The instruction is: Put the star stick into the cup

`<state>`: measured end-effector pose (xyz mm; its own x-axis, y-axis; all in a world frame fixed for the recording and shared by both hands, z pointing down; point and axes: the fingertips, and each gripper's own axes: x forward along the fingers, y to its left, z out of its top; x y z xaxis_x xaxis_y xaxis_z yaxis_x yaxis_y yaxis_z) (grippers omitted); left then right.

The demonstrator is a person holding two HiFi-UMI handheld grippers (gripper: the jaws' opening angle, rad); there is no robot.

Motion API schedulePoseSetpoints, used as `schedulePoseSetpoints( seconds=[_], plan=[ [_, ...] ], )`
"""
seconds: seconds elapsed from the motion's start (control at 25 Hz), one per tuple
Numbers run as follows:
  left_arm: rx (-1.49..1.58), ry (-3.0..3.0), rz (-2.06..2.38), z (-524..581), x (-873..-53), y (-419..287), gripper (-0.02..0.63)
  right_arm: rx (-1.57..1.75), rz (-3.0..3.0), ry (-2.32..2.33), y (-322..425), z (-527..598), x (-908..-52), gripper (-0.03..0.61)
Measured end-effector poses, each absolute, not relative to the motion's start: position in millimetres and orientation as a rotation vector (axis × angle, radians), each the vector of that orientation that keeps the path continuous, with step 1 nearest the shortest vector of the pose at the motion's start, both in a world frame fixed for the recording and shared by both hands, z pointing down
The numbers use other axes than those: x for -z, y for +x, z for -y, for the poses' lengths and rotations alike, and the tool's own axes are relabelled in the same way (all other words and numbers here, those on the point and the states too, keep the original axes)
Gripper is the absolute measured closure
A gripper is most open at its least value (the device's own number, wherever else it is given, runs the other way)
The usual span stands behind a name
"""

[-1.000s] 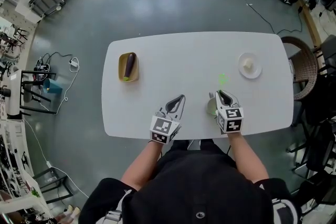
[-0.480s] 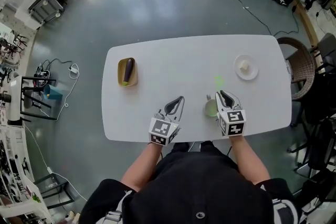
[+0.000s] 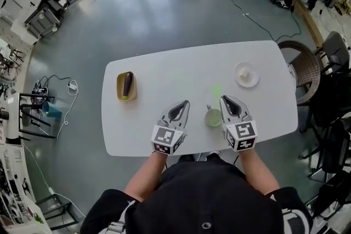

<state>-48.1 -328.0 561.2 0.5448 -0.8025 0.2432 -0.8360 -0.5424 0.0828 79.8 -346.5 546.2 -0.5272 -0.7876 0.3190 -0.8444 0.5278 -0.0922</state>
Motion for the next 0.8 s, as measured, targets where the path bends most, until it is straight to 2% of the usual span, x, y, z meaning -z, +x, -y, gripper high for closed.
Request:
schedulePoseSetpoints(
  seconds=[0.2,0.8],
  plan=[
    [-0.231,2.596,1.403,336.2,-547.5,-38.9,0.601,-0.249,2.588,1.397,77.5,344.2,-511.2,0.572],
    [-0.17,2.693,1.337,342.0,-519.3,-7.6,0.601,-0.022,2.697,1.44,98.3,334.5,-452.5,0.575]
  ],
)
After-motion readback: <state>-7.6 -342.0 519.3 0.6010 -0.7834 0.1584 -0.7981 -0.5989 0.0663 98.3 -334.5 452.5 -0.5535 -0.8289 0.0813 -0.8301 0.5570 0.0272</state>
